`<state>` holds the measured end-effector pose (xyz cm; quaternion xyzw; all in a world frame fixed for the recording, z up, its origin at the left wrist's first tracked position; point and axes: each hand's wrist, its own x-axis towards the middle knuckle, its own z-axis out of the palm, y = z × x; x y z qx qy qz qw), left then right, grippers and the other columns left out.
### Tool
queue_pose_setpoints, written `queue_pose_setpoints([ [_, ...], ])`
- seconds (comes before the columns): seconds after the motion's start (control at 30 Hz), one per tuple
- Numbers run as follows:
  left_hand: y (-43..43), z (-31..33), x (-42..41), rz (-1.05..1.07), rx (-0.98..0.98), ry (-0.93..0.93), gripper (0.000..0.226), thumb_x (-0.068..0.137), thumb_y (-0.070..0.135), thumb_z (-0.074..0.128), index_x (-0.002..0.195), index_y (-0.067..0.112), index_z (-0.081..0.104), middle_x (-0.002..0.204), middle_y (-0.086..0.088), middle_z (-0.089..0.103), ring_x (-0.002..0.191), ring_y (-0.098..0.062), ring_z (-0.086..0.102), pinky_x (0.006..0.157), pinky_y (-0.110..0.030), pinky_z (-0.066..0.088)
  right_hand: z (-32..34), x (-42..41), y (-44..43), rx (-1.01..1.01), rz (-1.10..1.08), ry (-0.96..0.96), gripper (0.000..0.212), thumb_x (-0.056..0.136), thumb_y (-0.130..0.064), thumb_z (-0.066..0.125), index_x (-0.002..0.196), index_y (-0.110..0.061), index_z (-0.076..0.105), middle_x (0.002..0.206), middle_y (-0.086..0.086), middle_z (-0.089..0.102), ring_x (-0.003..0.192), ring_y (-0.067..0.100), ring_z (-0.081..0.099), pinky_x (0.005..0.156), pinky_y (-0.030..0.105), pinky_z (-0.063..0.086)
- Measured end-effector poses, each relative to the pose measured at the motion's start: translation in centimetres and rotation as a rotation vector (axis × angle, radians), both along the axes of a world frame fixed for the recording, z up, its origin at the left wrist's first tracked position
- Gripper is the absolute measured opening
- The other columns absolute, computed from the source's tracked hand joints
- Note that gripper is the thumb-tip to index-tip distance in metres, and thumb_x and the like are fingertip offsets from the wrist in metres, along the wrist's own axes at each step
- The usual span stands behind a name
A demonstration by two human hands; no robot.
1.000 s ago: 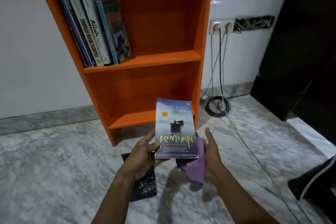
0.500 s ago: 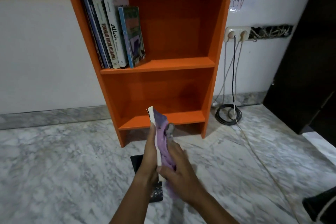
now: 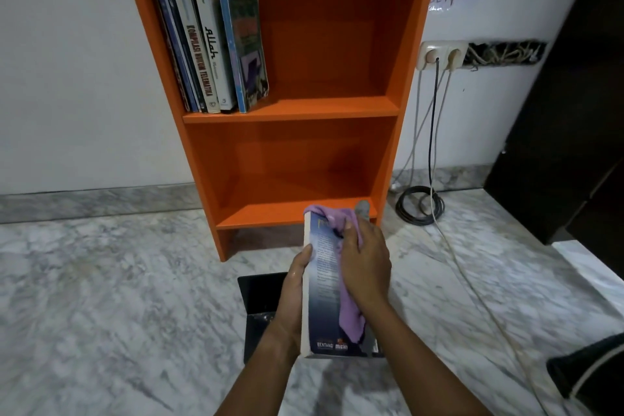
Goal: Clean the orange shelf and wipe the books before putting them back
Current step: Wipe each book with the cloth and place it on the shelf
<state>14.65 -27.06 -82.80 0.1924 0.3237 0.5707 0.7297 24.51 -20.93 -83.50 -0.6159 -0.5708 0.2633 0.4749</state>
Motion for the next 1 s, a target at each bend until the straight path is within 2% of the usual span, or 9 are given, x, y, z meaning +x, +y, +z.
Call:
queue_pose_setpoints([
  [0.2,1.1,-0.4,-1.2,0.018,0.007,-0.010,0.051,0.085,0.048,0.051,0.098,0.010,0.082,0.104,-0.020,0.074,0.082,-0.030,0.074,0.081,-0.039,0.053,-1.7,0.3,-1.5,-0.084,-0.093,0.067,0.024,0.103,-0.040,0.044,0.115,-0.031,0.062,0.110,0.001,0.069,0.103,0.029,0.062,0.085,0.042,0.050],
  [0.33,1.1,-0.7,-1.2,0.001,-0.055,0.025,0.053,0.085,0.051,0.052,0.102,0.010,0.081,0.108,-0.021,0.073,0.084,-0.031,0.072,0.080,-0.040,0.053,-1.8,1.5,-2.0,-0.211,-0.100,0.148,0.023,0.102,-0.035,0.043,0.094,-0.028,0.063,0.093,0.000,0.069,0.094,0.029,0.064,0.080,0.039,0.050],
  [0.43,0.9,-0.3,-0.7,-0.056,-0.090,0.033,0.057,0.086,0.053,0.054,0.110,0.007,0.078,0.113,-0.023,0.071,0.088,-0.034,0.070,0.082,-0.042,0.051,-0.9,2.0,-1.8,-0.182,-0.127,0.173,0.024,0.104,-0.029,0.043,0.110,-0.027,0.066,0.102,0.002,0.068,0.100,0.030,0.063,0.082,0.038,0.048],
  [0.6,1.2,0.1,-0.2,-0.127,-0.065,0.088,0.052,0.091,0.046,0.050,0.108,0.007,0.079,0.107,-0.021,0.073,0.086,-0.031,0.071,0.079,-0.037,0.056,-0.2,2.2,-0.4,0.079,-0.150,0.036,0.035,0.104,-0.027,0.046,0.136,-0.032,0.060,0.131,-0.001,0.058,0.120,0.022,0.057,0.089,0.035,0.044],
  [0.7,1.2,0.5,0.2,-0.060,-0.062,0.092,0.048,0.090,0.044,0.051,0.092,0.006,0.081,0.089,-0.018,0.074,0.071,-0.026,0.072,0.065,-0.031,0.059,-0.5,1.0,-1.0,0.275,0.055,-0.080,0.045,0.105,-0.026,0.047,0.148,-0.036,0.048,0.149,-0.014,0.049,0.139,0.008,0.044,0.110,0.033,0.040],
  [0.77,1.8,0.4,-0.1,0.030,-0.092,0.054,0.052,0.099,0.043,0.043,0.096,0.006,0.080,0.088,-0.013,0.075,0.075,-0.021,0.074,0.068,-0.028,0.061,-1.0,-0.4,-2.4,0.350,0.237,-0.117,0.050,0.106,-0.022,0.047,0.154,-0.034,0.040,0.157,-0.017,0.040,0.146,0.004,0.035,0.117,0.030,0.032],
  [0.83,1.9,0.5,-0.9,0.119,-0.072,0.002,0.049,0.106,0.043,0.033,0.111,0.014,0.072,0.093,-0.001,0.076,0.084,-0.011,0.074,0.076,-0.023,0.059,-2.0,-1.8,-4.3,0.359,0.338,-0.149,0.048,0.105,-0.025,0.045,0.153,-0.032,0.043,0.157,-0.016,0.040,0.145,0.006,0.037,0.117,0.027,0.031],
  [0.9,1.9,0.0,-2.0,0.241,-0.085,0.137,0.043,0.102,0.053,0.038,0.111,0.020,0.063,0.093,0.008,0.074,0.085,-0.008,0.071,0.076,-0.026,0.056,-3.6,-2.2,-5.8,0.348,0.372,-0.155,0.040,0.105,-0.030,0.045,0.143,-0.030,0.055,0.146,-0.019,0.048,0.138,0.008,0.045,0.111,0.023,0.036],
  [1.0,1.7,0.6,-3.1,0.318,-0.067,0.127,0.058,0.098,0.060,0.042,0.126,0.012,0.059,0.111,-0.004,0.066,0.093,-0.019,0.066,0.079,-0.034,0.052,-5.7,-0.9,-6.1,0.382,0.410,-0.197,0.031,0.103,-0.033,0.047,0.127,-0.028,0.065,0.130,-0.013,0.058,0.124,0.011,0.053,0.102,0.030,0.044],
])
